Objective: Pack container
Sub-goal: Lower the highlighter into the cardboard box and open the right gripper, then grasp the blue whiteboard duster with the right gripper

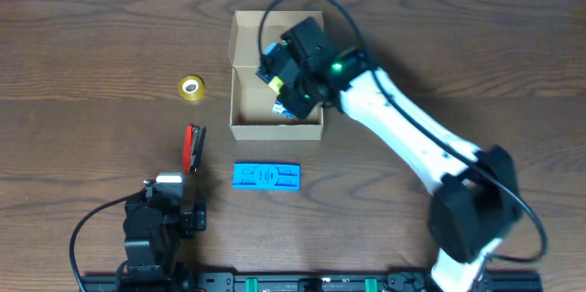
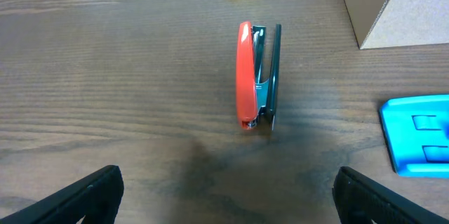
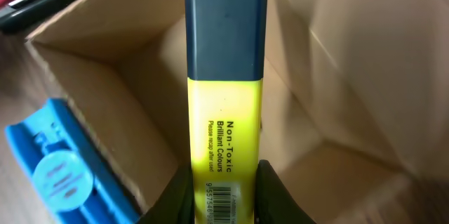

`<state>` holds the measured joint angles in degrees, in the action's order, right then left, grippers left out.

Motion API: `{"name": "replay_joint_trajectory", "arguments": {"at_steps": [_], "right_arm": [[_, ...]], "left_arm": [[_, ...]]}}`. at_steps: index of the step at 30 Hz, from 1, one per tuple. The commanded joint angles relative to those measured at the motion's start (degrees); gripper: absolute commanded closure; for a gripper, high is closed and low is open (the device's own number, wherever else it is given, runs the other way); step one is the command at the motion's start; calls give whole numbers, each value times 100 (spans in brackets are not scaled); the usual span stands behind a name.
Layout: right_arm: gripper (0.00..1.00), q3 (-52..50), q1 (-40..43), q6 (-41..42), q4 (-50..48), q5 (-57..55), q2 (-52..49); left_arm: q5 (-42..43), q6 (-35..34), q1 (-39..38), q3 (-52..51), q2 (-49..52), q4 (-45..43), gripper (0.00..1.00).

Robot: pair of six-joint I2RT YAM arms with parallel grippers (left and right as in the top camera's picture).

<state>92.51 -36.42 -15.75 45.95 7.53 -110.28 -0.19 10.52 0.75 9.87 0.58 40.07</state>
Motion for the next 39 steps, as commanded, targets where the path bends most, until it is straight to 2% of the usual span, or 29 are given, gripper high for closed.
{"name": "replay_joint_trajectory", "arguments": {"at_steps": [1,4,10,11,13,15,19,24,29,34,39], "right_arm": [[95,221,-114,-280,-13,-17,-295],[94,221,-111,-302,-2,-24,-470],[82,219,-116,-319,-138,-175,-568],[78,219,-116,-321,-166,-173,-568],[62,221,-116,-319,-232,-173,-568],[54,221,-116,-319,-249,-173,-568],[46,225,-116,-321,-251,-173,-566],[43,476,-138,-317,-160,-164,-450],[43,1043,-286,-365,439,-72,-2],[39,1141,-619,-1279,1493,616,581],[31,1073,-1047,-2074,2765,793,680]], "left_arm": [[15,-26,35,-76,-37,20,5],[15,-26,35,-76,-37,20,5],[15,-26,35,-76,-37,17,5],[15,-26,35,-76,-37,20,5],[15,-26,35,-76,-37,20,5],[15,-26,35,-76,-37,20,5],[15,-26,35,-76,-37,17,5],[15,-26,35,-76,-37,20,5],[15,-26,35,-76,-37,17,5],[15,-26,35,-76,-37,20,5],[15,-26,35,-76,-37,20,5]]}}
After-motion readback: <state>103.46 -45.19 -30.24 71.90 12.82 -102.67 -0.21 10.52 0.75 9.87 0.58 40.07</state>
